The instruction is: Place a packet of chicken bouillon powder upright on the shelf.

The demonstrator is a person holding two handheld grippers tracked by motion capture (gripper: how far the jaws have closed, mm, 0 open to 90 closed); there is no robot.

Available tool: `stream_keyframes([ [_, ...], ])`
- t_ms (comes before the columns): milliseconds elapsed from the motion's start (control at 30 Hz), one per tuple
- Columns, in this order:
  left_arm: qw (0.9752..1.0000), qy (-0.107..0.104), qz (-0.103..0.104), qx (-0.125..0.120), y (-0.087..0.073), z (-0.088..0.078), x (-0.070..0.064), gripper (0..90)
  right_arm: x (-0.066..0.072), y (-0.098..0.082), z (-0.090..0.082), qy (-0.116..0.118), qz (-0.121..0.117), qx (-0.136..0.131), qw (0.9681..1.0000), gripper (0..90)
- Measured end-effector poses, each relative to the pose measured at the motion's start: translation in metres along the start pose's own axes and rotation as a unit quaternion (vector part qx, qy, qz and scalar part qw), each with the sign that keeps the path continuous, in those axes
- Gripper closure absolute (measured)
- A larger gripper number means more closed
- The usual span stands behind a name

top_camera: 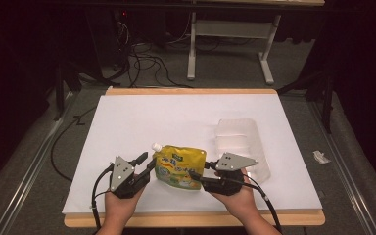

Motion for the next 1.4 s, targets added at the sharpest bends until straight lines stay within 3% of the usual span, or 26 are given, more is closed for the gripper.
stream_keyframes([
  [100, 0.9997, 0.005, -0.021, 0.015, -0.003, -0.002, 0.008, 54.3, -0.002, -0.001, 0.004, 0.002, 0.009, 0.004, 1.0, 55.6],
  [133, 0.9995, 0.004, -0.021, 0.024, -0.007, -0.003, 0.011, 51.3, -0.003, -0.002, 0.007, 0.005, 0.015, 0.004, 0.9999, 55.4],
  [167, 0.999, 0.016, -0.005, 0.042, -0.017, -0.007, 0.018, 50.7, -0.003, -0.002, 0.008, 0.006, 0.015, 0.007, 0.9998, 55.2],
  [200, 0.999, 0.016, -0.005, 0.042, -0.017, -0.007, 0.018, 49.5, -0.003, -0.002, 0.008, 0.006, 0.015, 0.007, 0.9998, 55.2],
  [300, 0.998, 0.027, -0.037, 0.043, -0.025, -0.017, 0.033, 45.9, -0.003, -0.006, 0.015, 0.007, 0.013, 0.016, 0.9998, 55.1],
  [333, 0.998, 0.027, -0.037, 0.043, -0.025, -0.017, 0.033, 44.4, -0.003, -0.006, 0.017, 0.007, 0.013, 0.018, 0.9997, 55.1],
  [367, 0.9975, 0.039, -0.045, 0.037, -0.024, -0.018, 0.038, 42.9, -0.003, -0.007, 0.018, 0.007, 0.014, 0.02, 0.9997, 55.1],
  [567, 0.9975, 0.05, -0.024, 0.044, -0.028, -0.015, 0.041, 41.3, -0.004, -0.01, 0.026, -0.003, 0.016, 0.031, 0.9994, 64.0],
  [867, 0.998, 0.043, -0.023, 0.041, -0.028, -0.015, 0.039, 41.2, 0.002, -0.017, 0.033, 0.007, 0.008, 0.044, 0.999, 72.0],
  [1167, 0.9982, 0.039, -0.018, 0.041, -0.028, -0.015, 0.039, 41.2, 0.002, -0.017, 0.034, 0.01, 0.02, 0.038, 0.999, 77.8],
  [1400, 0.9983, 0.037, -0.017, 0.041, -0.028, -0.015, 0.038, 41.3, 0.005, -0.016, 0.034, 0.015, 0.013, 0.036, 0.9991, 82.8],
])
Point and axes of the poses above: each handheld gripper's, and its own axes: z roughly forward along the jaws, y roughly out of its top, x roughly to its left, the point moved 9 cm from there along z, roughly forward along the jaws
